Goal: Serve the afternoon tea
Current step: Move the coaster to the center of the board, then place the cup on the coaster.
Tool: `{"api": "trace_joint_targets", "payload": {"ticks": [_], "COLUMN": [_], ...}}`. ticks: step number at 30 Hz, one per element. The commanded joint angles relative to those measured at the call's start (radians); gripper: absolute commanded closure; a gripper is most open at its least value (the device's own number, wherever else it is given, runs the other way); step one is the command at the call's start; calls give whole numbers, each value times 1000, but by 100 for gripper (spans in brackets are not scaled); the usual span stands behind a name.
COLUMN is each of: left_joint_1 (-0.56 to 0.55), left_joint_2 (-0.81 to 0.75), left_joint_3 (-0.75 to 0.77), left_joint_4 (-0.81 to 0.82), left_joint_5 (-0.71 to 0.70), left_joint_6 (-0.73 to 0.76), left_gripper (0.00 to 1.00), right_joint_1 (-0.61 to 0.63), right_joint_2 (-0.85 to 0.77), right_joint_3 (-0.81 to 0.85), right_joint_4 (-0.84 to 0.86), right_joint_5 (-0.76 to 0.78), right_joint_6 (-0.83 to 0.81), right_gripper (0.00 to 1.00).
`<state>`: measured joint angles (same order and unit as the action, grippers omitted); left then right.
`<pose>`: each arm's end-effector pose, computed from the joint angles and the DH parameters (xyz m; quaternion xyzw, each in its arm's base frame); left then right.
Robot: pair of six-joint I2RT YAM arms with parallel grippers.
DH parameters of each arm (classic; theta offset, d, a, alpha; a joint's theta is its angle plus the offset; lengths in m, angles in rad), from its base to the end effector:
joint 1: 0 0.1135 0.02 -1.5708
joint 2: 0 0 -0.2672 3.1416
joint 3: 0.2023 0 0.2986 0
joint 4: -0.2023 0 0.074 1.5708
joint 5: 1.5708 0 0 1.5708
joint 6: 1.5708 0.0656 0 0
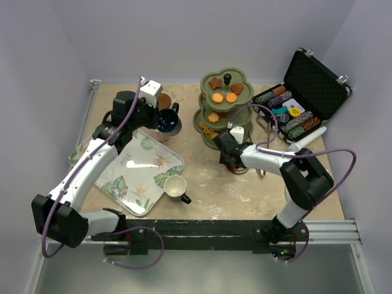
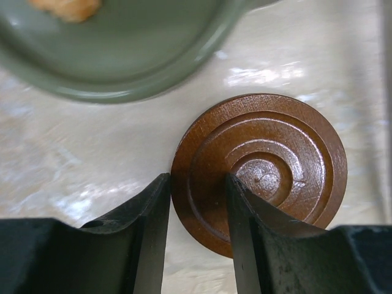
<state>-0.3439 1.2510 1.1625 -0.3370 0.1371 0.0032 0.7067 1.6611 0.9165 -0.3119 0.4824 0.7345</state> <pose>0.3352 -0.1296 0.3437 0.1814 0.8195 -0.1484 0.5230 0.2972 0.2138 0.1105 0.0738 0.9382 -0.0106 0.3380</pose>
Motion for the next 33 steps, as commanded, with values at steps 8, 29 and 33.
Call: {"api": "trace_joint_targets", "payload": {"ticks": [8, 29, 33], "left_joint_1": [-4, -250, -253], "left_joint_2": [-51, 97, 105], "left_joint_3": [-14, -20, -44], "left_joint_4": [122, 39, 78], "left_joint_5": [54, 234, 223], "left_joint_6": [-8, 163, 115], "left_gripper": [100, 100, 100], "right_joint_1": [-47, 106, 209], "right_joint_2": [-82, -495, -468], "right_joint_3": [7, 346, 299], "right_joint_4": [-55, -174, -165], "right_joint_5": [87, -292, -199], "right_joint_6": [-66, -213, -104], "right_gripper": [44, 38, 37]}}
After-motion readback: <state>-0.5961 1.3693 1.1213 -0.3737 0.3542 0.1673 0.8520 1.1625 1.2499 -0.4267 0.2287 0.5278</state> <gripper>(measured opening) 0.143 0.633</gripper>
